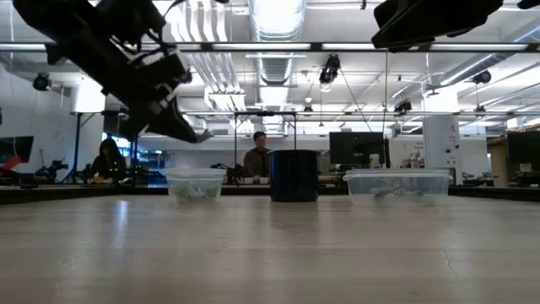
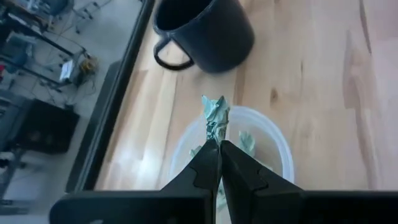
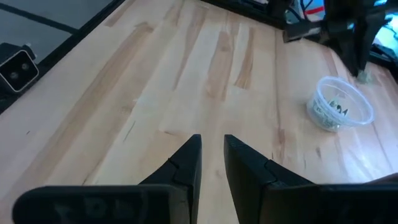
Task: Pick and place items into bin
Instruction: Put the stevia packet into the left transparent bin, then return to Home Position
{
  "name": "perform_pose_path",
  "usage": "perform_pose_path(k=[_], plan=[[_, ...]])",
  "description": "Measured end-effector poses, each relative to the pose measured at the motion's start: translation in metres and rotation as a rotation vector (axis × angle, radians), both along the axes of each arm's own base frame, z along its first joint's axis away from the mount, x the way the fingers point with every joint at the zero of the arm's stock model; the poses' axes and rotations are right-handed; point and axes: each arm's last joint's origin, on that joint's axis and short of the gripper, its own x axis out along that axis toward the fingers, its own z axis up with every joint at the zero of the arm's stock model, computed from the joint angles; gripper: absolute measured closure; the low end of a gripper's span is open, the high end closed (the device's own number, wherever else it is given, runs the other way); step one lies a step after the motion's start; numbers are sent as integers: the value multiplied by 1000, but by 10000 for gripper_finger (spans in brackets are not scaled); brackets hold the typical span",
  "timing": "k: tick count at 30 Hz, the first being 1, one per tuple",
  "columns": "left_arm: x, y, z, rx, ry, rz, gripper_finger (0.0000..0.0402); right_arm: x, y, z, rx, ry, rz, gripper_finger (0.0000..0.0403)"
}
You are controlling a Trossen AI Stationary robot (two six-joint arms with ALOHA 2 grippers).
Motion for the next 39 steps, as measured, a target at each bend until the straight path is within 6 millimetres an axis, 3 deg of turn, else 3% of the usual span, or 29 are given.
perform_pose_path(k=[7,19,30,34,39], plan=[[2,16,-17,-33,-31,37,402,0,-1,0,-15,-5,-18,344],[2,20,-20,-48,-48,50,401,0,-1,0,-12,-4,-20,344],[-2,22,-26,-48,-35,81,334,0,-1,0,-12,-4,-20,344],[2,23,-16,-21,-89,61,325,1,0,1,-24,-22,-9,344],[8,21,24,62,-296,9,323,2,-2,19,-62,-163,-56,344]])
